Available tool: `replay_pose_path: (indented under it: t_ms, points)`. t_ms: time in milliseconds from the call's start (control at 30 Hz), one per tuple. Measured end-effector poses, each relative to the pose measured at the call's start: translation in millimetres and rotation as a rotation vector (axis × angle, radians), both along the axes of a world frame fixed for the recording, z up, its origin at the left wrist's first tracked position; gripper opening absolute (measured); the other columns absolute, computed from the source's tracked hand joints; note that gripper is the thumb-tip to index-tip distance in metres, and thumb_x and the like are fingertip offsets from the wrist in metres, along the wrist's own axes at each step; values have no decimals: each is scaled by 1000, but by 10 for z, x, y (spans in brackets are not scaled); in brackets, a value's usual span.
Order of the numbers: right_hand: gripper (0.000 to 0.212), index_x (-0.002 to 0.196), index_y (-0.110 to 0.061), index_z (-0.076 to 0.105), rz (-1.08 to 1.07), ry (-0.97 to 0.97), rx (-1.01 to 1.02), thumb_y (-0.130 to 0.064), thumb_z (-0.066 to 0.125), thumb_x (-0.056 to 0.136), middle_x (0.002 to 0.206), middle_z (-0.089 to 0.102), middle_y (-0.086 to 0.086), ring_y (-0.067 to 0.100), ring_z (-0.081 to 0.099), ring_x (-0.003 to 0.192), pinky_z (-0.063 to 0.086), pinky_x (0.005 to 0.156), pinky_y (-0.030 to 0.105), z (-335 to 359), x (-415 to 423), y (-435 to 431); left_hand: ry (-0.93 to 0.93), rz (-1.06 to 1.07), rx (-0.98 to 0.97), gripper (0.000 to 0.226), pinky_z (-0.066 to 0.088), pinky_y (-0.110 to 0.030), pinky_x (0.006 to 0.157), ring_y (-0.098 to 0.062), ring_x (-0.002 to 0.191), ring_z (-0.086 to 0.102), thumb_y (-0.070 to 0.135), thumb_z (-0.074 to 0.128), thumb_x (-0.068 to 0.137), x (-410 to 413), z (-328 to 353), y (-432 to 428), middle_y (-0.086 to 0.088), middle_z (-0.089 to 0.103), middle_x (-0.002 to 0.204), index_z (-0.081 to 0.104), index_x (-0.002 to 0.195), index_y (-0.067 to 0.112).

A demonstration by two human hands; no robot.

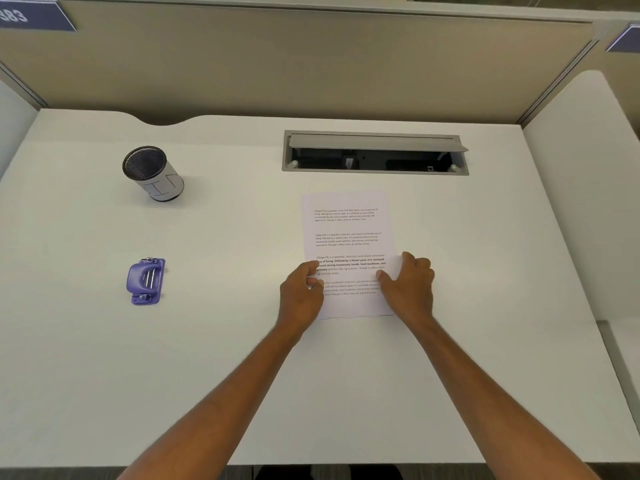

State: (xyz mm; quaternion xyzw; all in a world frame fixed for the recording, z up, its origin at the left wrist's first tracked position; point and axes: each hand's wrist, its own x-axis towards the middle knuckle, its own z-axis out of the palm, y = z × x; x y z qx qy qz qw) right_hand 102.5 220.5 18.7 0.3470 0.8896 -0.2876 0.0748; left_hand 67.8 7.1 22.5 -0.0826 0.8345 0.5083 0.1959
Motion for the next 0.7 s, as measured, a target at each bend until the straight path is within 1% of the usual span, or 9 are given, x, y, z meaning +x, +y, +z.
replay_pose_path:
  t_ms: [133,267,333,400,500,567,633,667,700]
  points:
    - [64,151,-6,48,-27,25,-51,-36,75,100,148,48,20,42,41,142,48,103,51,-2,-25,-11,8,-12,-26,42,43,-20,100,-12,116,62,10,58,108,13,-22,16,1,67,149,62,150,13]
    - [67,152,-9,48,-67,75,-168,-41,74,100,150,49,16,40,44,144,46,109,50,-2,-65,-53,9,-19,-43,43,45,-21,100,-13,117,63,9,58,108,24,-38,16,-2,66,150,61,151,12]
    - [66,149,-12,51,-79,99,-236,-46,75,98,148,52,12,36,49,141,46,111,48,-4,-96,-39,9,-21,-45,43,46,-21,99,-13,117,63,9,58,108,24,-39,19,-2,66,150,61,151,11]
    - [67,147,-15,54,-106,115,-312,-50,77,95,146,59,7,31,58,136,50,113,48,18,-140,12,10,-22,-44,42,46,-21,99,-13,117,63,9,58,108,20,-34,15,-1,66,149,61,150,11]
    - [56,135,-21,64,-165,120,-386,-52,79,92,130,73,-2,26,70,120,57,106,48,77,-214,122,3,-19,-30,41,46,-22,100,-14,117,64,9,59,108,17,-26,5,-1,67,147,63,148,12]
    - [46,127,-21,67,-184,115,-396,-48,80,93,120,74,-2,26,73,113,59,98,44,98,-268,208,-1,-16,-21,41,45,-22,100,-15,117,64,8,59,108,19,-23,3,-1,67,146,63,148,12]
    - [35,122,-15,70,-209,126,-427,-34,81,95,117,76,4,29,76,110,58,87,37,85,-337,300,-1,-16,-14,40,45,-22,101,-15,117,64,8,59,108,25,-25,2,-1,68,145,63,148,11]
    - [29,119,-13,71,-227,125,-464,-26,81,95,117,78,7,31,77,110,59,83,38,76,-370,343,-3,-15,-9,40,45,-22,101,-15,117,64,8,59,108,26,-29,1,-1,68,145,63,148,11]
    - [25,118,-10,72,-242,115,-510,-18,81,95,118,80,10,34,78,111,62,84,41,71,-402,378,-8,-10,-2,40,46,-22,101,-15,118,65,9,60,108,22,-30,2,0,68,145,64,148,12]
